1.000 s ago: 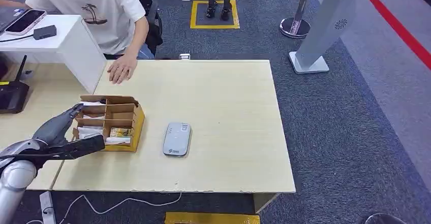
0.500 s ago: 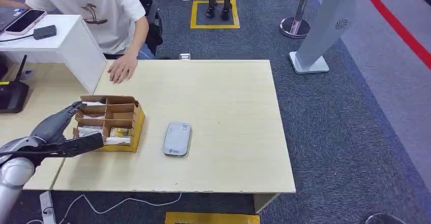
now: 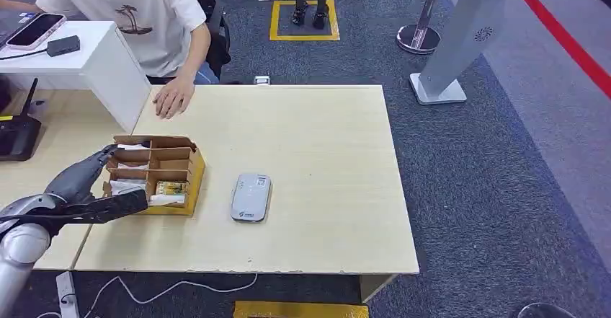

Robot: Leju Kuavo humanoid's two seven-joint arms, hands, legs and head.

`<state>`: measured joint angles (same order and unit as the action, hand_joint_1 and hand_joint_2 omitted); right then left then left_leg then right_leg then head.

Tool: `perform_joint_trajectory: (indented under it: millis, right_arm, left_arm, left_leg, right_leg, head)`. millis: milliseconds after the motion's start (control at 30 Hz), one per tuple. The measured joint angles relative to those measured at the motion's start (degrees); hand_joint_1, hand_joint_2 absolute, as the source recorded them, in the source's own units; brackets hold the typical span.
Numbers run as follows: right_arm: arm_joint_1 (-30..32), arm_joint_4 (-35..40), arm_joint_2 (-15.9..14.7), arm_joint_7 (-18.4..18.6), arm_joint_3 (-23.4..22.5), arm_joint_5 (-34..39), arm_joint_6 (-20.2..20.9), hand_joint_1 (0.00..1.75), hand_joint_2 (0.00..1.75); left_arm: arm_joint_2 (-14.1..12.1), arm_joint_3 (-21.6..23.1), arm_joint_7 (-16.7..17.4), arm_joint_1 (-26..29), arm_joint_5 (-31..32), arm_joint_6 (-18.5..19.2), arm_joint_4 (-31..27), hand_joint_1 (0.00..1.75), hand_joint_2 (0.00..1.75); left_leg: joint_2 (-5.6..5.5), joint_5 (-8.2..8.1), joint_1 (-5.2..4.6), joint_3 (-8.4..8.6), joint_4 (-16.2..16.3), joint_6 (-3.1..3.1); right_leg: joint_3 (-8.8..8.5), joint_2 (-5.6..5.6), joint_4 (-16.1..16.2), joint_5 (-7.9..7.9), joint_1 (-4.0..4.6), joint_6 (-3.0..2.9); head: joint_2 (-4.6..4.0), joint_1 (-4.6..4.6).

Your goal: Pass the card to the sensor for recognition and then transmit it.

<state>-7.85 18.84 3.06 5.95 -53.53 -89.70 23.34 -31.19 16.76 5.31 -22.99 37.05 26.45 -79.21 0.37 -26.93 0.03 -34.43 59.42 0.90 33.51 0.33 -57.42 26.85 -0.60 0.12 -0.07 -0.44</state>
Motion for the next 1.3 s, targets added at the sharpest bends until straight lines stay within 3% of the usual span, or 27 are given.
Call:
perform_joint_trajectory:
  millis: [1300]
  right_arm:
    - [0.0,-0.2,0.0,0.0,0.0,0.0,0.0,0.0,0.0]
  left_arm:
    - [0.0,0.1,0.0,-0.2,0.0,0.0,0.4,0.0,1.75]
  left_leg:
    - [0.0,0.0,0.0,0.0,0.0,0.0]
  right_leg:
    - [0.0,0.0,0.0,0.0,0.0,0.0]
  head:
    - [0.0,0.0]
